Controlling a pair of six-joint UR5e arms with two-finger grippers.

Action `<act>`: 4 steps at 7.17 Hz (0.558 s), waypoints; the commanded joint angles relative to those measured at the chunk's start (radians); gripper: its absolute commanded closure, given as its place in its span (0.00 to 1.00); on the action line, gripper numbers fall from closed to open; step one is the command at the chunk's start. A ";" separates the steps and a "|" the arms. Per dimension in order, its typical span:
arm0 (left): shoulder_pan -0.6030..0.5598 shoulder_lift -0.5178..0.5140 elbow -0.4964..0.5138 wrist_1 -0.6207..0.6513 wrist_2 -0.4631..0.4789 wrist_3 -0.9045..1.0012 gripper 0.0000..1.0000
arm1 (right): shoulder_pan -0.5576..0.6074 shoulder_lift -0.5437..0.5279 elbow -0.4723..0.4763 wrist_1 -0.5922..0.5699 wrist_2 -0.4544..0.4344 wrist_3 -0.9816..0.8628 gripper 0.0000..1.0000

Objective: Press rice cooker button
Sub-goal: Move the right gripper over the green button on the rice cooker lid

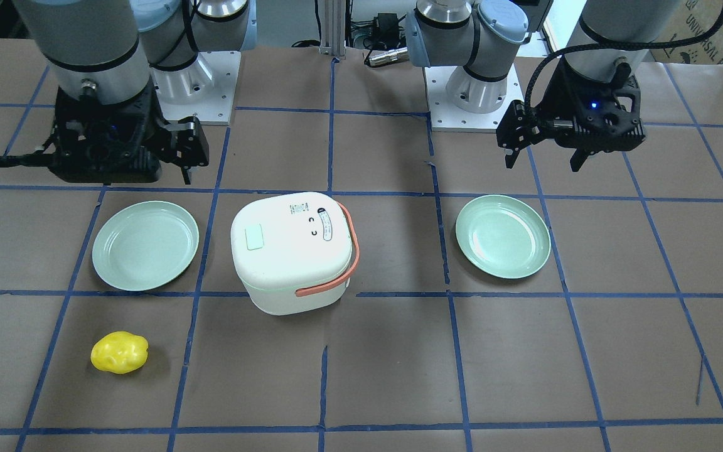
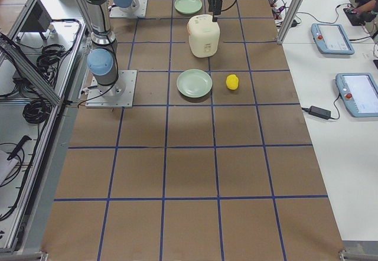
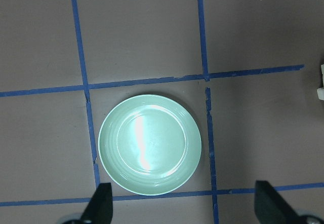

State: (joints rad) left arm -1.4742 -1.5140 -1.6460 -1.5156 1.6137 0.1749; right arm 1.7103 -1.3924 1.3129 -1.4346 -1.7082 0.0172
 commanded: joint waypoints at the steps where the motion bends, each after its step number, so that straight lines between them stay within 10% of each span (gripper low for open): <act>1: 0.000 0.000 0.000 0.000 0.000 0.000 0.00 | 0.071 0.021 0.003 -0.033 0.001 0.092 0.00; 2: 0.000 0.000 0.000 0.000 0.000 0.000 0.00 | 0.074 0.051 0.002 -0.053 0.031 0.095 0.14; 4: 0.000 0.000 0.000 0.000 0.000 0.000 0.00 | 0.075 0.104 0.003 -0.058 0.151 0.095 0.74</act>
State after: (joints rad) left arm -1.4742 -1.5140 -1.6460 -1.5156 1.6138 0.1749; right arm 1.7837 -1.3229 1.3162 -1.4871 -1.6271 0.1100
